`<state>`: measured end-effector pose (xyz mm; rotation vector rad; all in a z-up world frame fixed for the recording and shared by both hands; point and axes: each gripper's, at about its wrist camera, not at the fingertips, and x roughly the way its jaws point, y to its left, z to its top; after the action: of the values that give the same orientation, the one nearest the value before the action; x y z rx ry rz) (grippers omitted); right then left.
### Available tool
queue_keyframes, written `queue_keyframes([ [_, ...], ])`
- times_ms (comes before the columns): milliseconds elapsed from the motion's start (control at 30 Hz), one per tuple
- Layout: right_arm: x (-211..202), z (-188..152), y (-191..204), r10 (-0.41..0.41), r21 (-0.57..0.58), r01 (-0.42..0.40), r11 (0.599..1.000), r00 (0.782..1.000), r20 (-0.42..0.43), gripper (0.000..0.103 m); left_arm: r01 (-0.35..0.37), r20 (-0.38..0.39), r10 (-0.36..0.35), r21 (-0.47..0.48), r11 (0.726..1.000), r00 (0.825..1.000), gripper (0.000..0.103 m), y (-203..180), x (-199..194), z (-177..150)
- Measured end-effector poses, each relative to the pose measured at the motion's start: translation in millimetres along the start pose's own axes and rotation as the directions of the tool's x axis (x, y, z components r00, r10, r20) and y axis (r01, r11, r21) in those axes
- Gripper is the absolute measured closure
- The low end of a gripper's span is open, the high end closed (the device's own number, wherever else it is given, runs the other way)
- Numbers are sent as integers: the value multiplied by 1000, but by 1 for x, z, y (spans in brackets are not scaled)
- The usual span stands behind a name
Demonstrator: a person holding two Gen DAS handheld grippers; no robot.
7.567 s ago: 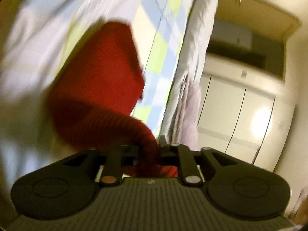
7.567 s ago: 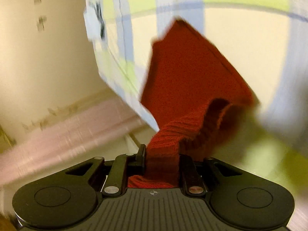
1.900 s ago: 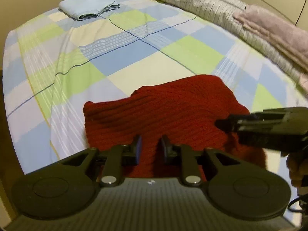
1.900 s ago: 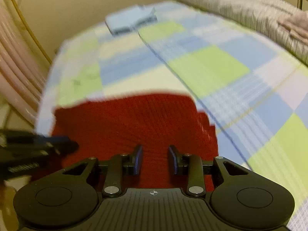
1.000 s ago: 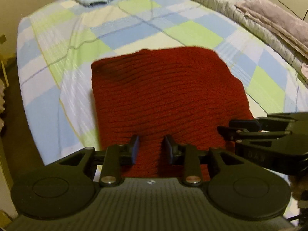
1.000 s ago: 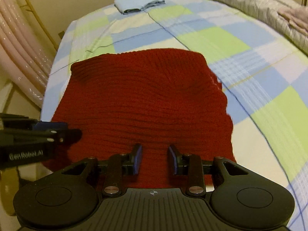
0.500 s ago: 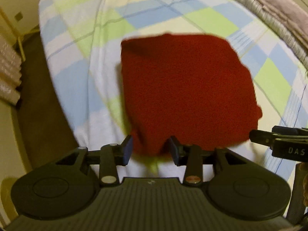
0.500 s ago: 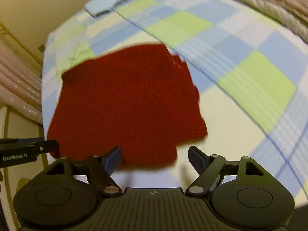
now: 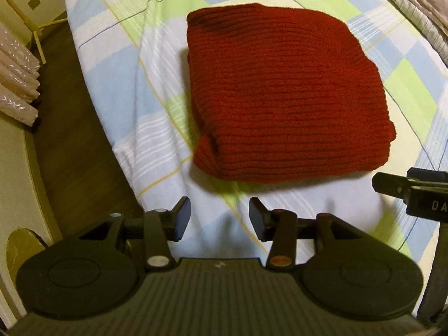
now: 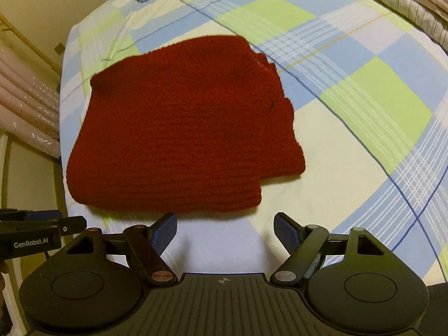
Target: Fold clothes
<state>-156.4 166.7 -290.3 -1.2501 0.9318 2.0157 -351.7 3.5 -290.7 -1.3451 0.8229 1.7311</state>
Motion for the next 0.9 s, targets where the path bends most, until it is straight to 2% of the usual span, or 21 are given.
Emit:
queue_keyframes([
  [600, 13, 1, 1, -29, -15, 29, 999, 999, -36, 24, 10, -19, -10, 1, 1000, 1000, 60, 13, 9, 4],
  [667, 15, 3, 0, -29, -16, 28, 999, 999, -38, 24, 55, 7, -55, -11, 998, 998, 59, 19, 7, 6],
  [733, 15, 4, -3, -22, -13, 22, 1000, 999, -38, 24, 142, 51, -139, -40, 989, 989, 59, 33, 5, 9],
  [833, 9, 9, -18, 44, 1, -44, 999, 999, -9, 24, 267, 124, -251, -133, 955, 960, 58, 64, 4, 18],
  [900, 3, 14, -43, 122, 71, -125, 990, 991, 47, 24, 349, 179, -317, -195, 916, 931, 50, 87, 3, 24],
])
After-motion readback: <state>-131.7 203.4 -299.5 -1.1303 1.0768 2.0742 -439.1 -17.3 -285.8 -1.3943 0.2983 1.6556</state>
